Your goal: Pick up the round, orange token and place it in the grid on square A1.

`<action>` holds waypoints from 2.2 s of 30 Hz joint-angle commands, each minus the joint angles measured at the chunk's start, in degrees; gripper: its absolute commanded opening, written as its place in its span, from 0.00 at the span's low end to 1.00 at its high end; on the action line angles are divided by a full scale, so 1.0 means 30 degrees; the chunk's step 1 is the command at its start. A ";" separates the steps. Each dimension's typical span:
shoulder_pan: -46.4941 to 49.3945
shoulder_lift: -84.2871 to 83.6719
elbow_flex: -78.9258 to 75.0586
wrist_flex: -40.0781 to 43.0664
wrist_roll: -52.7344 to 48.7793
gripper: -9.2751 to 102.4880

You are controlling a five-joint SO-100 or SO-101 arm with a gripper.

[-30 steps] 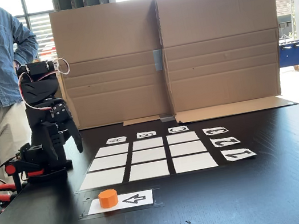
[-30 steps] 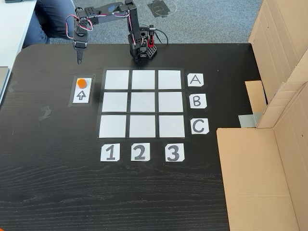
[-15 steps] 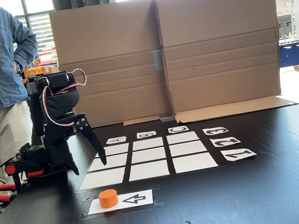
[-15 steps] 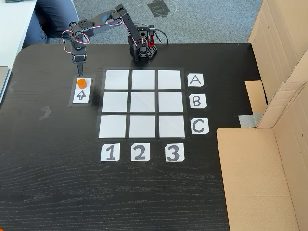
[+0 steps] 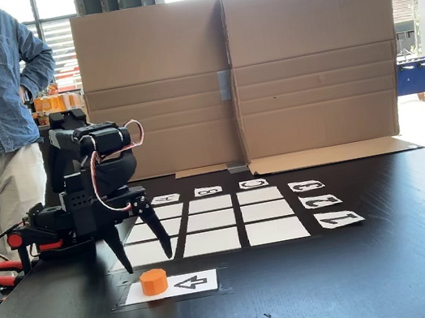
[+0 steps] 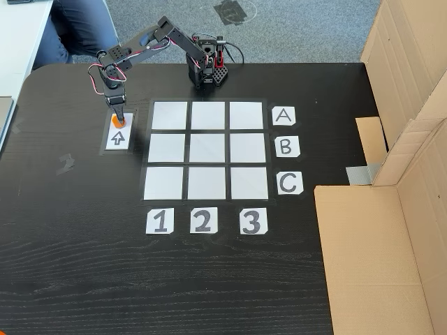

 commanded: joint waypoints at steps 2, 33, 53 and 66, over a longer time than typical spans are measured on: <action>-0.0205 -0.0059 -0.0791 -0.0088 0.0205 0.32; -0.0146 -0.2842 -0.3486 -0.0117 0.0352 0.27; 0.0029 -0.1934 -0.3662 0.0029 0.0645 0.16; 0.0088 0.2314 -0.3311 0.0381 0.1055 0.16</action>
